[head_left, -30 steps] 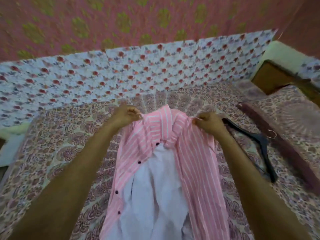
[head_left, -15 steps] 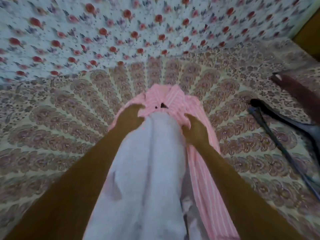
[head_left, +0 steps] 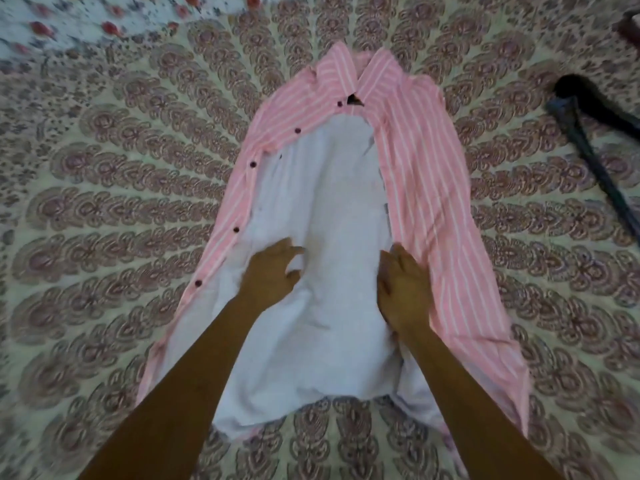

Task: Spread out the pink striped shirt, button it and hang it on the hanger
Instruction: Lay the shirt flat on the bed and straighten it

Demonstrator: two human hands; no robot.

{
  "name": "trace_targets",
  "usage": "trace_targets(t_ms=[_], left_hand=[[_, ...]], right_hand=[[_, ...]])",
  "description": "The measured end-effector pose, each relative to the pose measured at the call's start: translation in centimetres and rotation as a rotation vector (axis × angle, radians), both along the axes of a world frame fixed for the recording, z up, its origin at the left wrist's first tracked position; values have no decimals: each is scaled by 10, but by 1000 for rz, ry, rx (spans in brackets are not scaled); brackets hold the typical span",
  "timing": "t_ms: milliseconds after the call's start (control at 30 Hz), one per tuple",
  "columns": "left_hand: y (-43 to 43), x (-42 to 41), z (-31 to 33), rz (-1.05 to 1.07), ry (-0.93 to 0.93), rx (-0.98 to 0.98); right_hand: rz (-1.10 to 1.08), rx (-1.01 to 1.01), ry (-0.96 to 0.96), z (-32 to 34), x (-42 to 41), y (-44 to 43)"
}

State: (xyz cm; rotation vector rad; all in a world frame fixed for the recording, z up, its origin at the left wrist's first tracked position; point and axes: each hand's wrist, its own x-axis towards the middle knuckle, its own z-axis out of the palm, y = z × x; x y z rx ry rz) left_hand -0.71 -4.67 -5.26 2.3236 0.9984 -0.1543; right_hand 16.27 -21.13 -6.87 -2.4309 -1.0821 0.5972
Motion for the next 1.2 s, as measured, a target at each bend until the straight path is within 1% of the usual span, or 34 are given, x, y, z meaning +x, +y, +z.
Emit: trace_targets(t_ms=[67, 133, 200, 233, 300, 333, 367, 433, 500, 567, 600, 633, 667, 700, 733, 767, 800, 833, 867, 900, 933, 967, 1033, 1067, 1100, 1133, 1167, 1200], left_hand=[[-13, -18, 13, 78, -95, 4], [-20, -41, 26, 221, -176, 115], [-25, -69, 36, 428, -137, 216], [-28, -84, 39, 531, -62, 228], [-36, -108, 38, 701, 158, 145], [-40, -119, 36, 771, 244, 70], [-45, -129, 34, 840, 286, -6], [-53, -146, 34, 958, 273, -119], [-59, -152, 42, 993, 167, -100], [-67, -145, 59, 973, 11, 15], [-72, -139, 69, 942, -74, 78], [-78, -131, 80, 864, -153, 135], [-85, -122, 88, 737, -215, 173], [-94, -116, 93, 566, -254, 155], [-103, -110, 96, 374, -269, 86], [-111, -106, 97, 189, -257, -36], [-117, -104, 96, 23, -228, -182], [-122, -103, 94, -123, -191, -308], [-125, -105, 89, -219, -164, -394], [-128, -107, 87, -242, -166, -451], [-129, -111, 83, -176, -192, -463], [-129, -114, 81, -40, -243, -447], [-123, -123, 72, 301, -310, -263], [-120, -128, 68, 434, -318, -159], [-117, -131, 64, 523, -329, -113], [-114, -132, 62, 575, -349, -146], [-114, -129, 61, 601, -373, -242], [-114, -124, 63, 609, -399, -362]], right_hand=[[-28, 7, 16, 3, -17, -11], [-69, -3, 32, 11, -35, -19], [-80, -23, 33, 17, -54, -26], [-70, -22, 40, 19, -65, -31], [-74, -8, 69, 24, -85, -38], [-86, 0, 55, 28, -97, -42], [-95, 17, 10, 31, -109, -46], [-72, 101, -80, 37, -134, -54], [-28, 204, -26, 42, -159, -62], [-9, 274, 79, 42, -178, -68], [-20, 299, 168, 44, -187, -68], [-58, 324, 296, 49, -193, -66], [-119, 344, 462, 55, -197, -59], [-217, 366, 672, 64, -197, -51], [-359, 366, 916, 70, -193, -42], [-492, 340, 1105, 73, -184, -34], [-598, 291, 1204, 77, -175, -28], [-616, 257, 1225, 79, -165, -26], [-586, 225, 1154, 82, -157, -25], [-545, 208, 1045, 81, -150, -26], [-536, 207, 940, 80, -144, -28], [-572, 206, 871, 79, -138, -30], [-695, 208, 769, 74, -128, -32], [-737, 214, 714, 70, -127, -33], [-749, 208, 666, 68, -126, -34], [-751, 205, 641, 64, -128, -35], [-754, 202, 638, 60, -132, -36], [-738, 213, 675, 60, -137, -36]])
